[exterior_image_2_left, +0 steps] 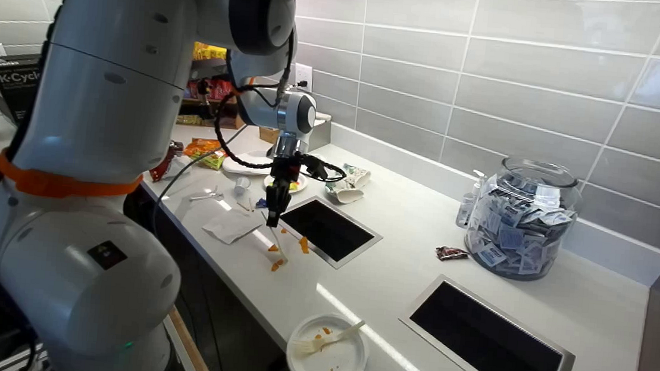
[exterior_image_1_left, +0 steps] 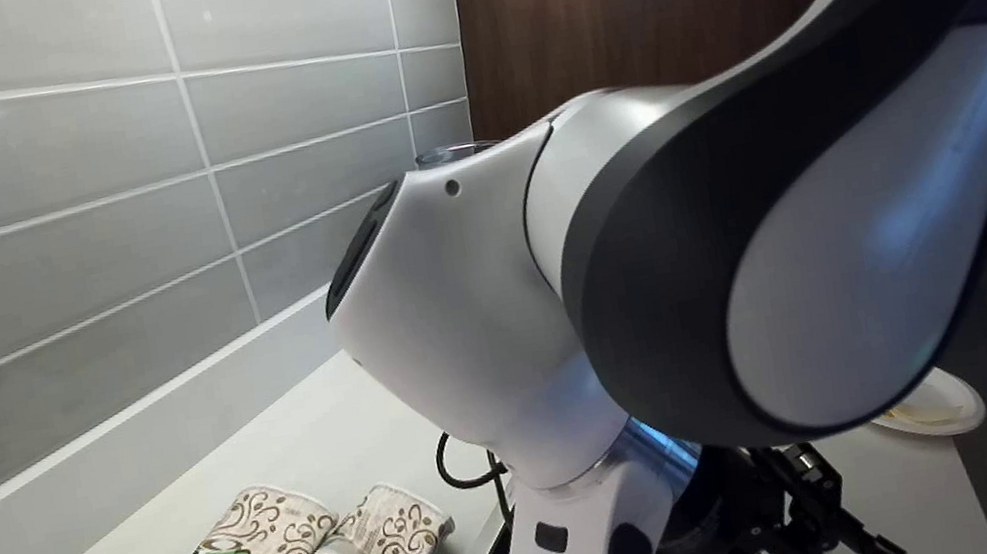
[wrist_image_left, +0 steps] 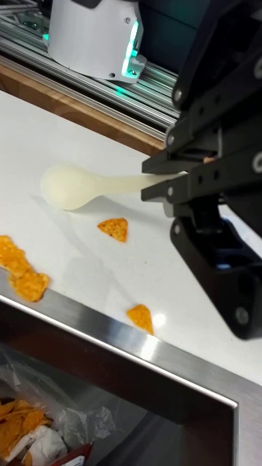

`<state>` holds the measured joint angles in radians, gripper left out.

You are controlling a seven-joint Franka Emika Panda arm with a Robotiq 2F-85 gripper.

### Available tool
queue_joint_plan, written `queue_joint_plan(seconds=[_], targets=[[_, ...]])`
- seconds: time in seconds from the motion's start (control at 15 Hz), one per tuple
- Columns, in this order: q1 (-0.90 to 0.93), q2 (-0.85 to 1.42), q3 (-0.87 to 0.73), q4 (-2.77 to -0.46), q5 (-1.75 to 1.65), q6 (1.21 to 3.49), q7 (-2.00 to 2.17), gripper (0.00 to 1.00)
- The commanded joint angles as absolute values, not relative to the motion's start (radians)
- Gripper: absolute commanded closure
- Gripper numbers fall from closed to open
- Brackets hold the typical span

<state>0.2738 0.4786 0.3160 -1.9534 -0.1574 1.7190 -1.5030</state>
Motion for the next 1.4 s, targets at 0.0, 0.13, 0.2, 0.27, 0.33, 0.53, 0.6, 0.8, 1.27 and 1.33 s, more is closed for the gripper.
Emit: queue_joint_plan(seconds=[0.0,0.13,0.2,0.27,0.33,0.53,0.6,0.8,1.27,1.33], targets=[[0.29,0.476,0.314,-1.968,-0.214,1.753,-1.478,0.97],[0.294,0.482,0.313,-1.962,-0.238,1.753,-1.48,0.97],[0.292,0.486,0.313,-1.959,-0.246,1.755,-1.489,0.97],[0.29,0.488,0.314,-1.957,-0.252,1.759,-1.496,0.97],[0.288,0.491,0.314,-1.955,-0.256,1.762,-1.497,0.97],[0.279,0.485,0.32,-1.956,-0.243,1.779,-1.515,0.97],[0.277,0.481,0.321,-1.958,-0.238,1.786,-1.516,0.97],[0.272,0.469,0.321,-1.963,-0.235,1.825,-1.519,0.97],[0.279,0.465,0.316,-1.957,-0.252,1.867,-1.509,0.97],[0.282,0.462,0.315,-1.955,-0.257,1.87,-1.505,0.97]])
